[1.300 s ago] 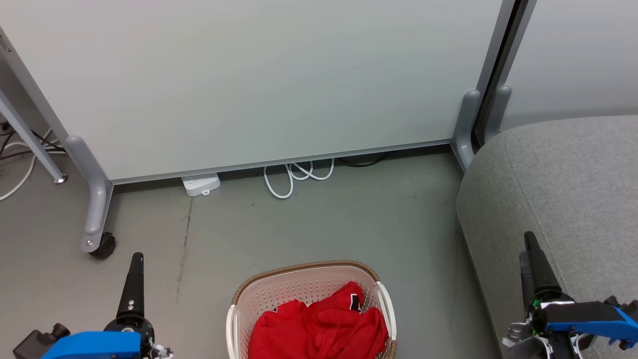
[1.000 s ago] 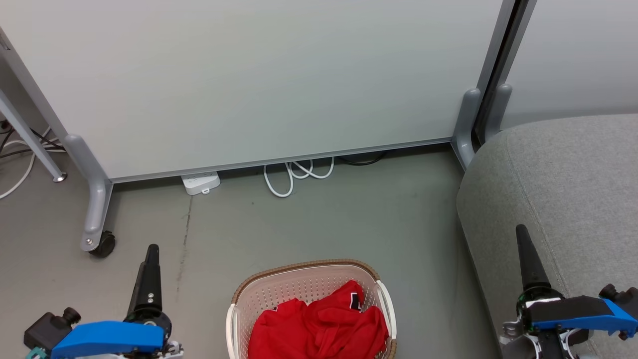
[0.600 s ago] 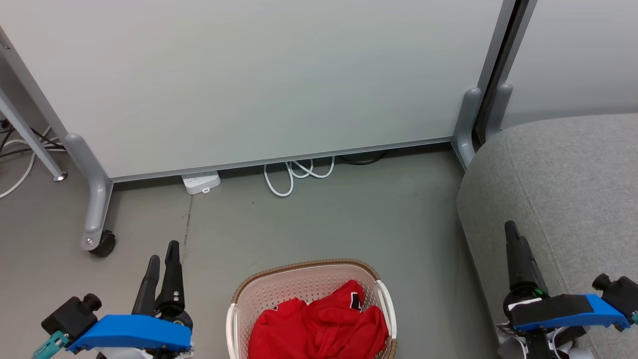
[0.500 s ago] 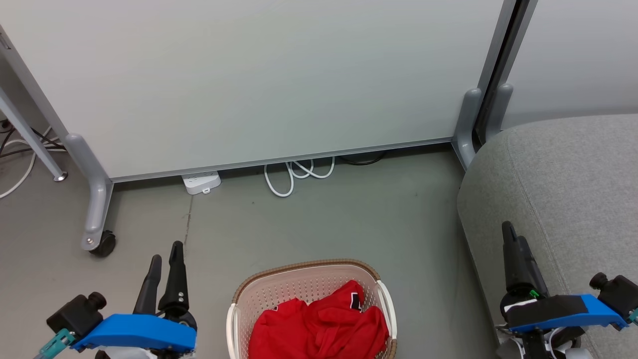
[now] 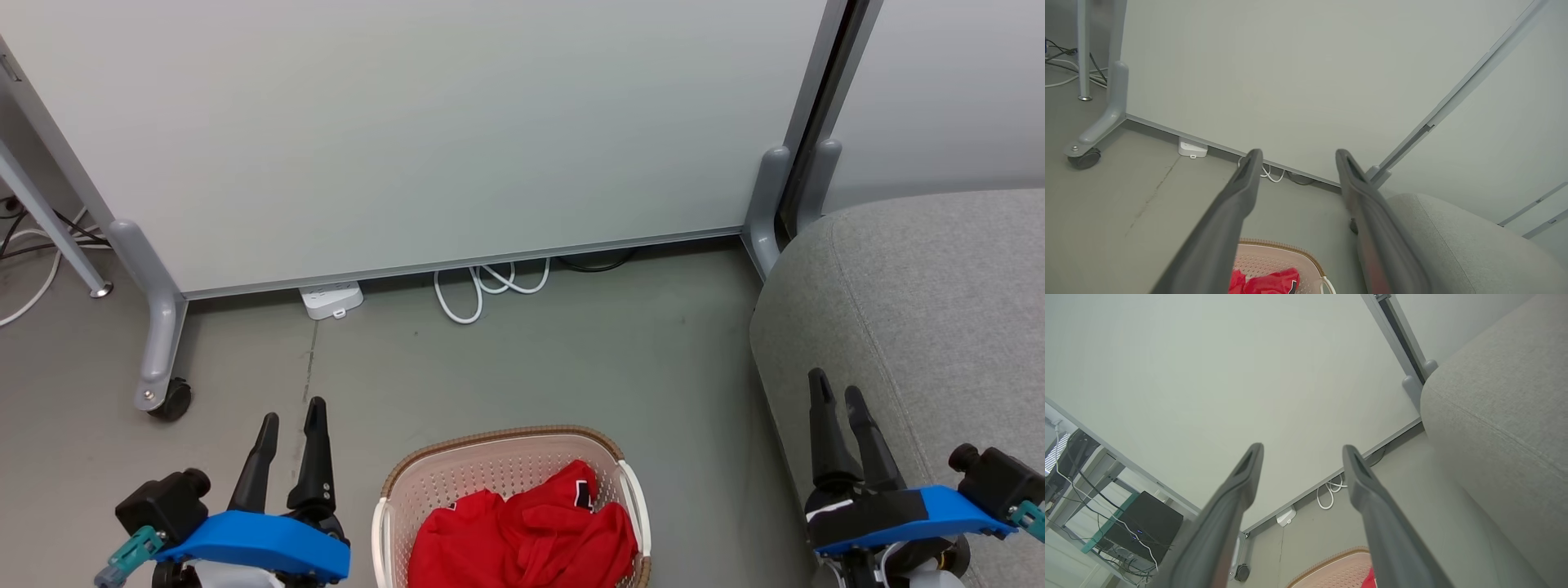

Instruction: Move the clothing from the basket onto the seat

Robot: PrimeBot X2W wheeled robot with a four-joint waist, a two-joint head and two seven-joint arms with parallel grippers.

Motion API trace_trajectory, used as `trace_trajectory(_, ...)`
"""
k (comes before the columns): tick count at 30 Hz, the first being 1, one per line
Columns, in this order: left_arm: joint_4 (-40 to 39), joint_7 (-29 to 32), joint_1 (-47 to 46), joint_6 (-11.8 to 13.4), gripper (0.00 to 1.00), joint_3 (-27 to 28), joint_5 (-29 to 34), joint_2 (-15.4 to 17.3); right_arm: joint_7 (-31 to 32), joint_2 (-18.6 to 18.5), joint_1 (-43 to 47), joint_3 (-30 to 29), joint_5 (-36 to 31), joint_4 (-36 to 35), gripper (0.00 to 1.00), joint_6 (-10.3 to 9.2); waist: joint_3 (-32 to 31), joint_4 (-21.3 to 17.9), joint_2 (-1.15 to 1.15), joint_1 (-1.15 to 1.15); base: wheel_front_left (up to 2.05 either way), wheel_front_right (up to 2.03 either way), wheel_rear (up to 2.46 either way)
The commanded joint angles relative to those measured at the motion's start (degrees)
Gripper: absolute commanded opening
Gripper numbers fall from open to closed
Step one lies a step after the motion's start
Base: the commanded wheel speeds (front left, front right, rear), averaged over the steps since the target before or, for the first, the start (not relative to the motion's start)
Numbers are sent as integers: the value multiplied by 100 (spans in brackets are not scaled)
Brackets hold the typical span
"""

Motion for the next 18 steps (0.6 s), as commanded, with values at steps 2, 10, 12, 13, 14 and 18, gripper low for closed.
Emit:
trace_trajectory(2, -9, -82, -138, 40, 100, -77, 261, 71, -85, -16, -18, 22, -297, -46, 100, 4, -2, 1, 0, 0, 0, 0, 0)
trace_trajectory(10, 75, -197, -171, 88, 100, -206, 702, 87, -193, -7, 1, 44, -798, -34, 100, 4, -10, 10, 0, 0, 0, 0, 0)
trace_trajectory(12, 90, -220, -180, 97, 100, -233, 818, 91, -223, -6, 8, 52, -925, -28, 100, 4, -13, 11, 0, 0, 0, 0, 0)
trace_trajectory(13, 98, -238, -184, 98, 100, -245, 879, 91, -239, -5, 10, 56, -992, -26, 100, 4, -13, 12, 0, 0, 0, 0, 0)
trace_trajectory(14, 103, -254, -188, 103, 100, -256, 939, 93, -255, -5, 11, 61, -1059, -24, 100, 5, -13, 13, 0, 0, 0, 0, 0)
trace_trajectory(18, 134, -312, -186, 127, 100, -295, 1153, 96, -310, -3, 17, 85, -1304, -15, 100, 4, -15, 17, 0, 0, 0, 0, 0)
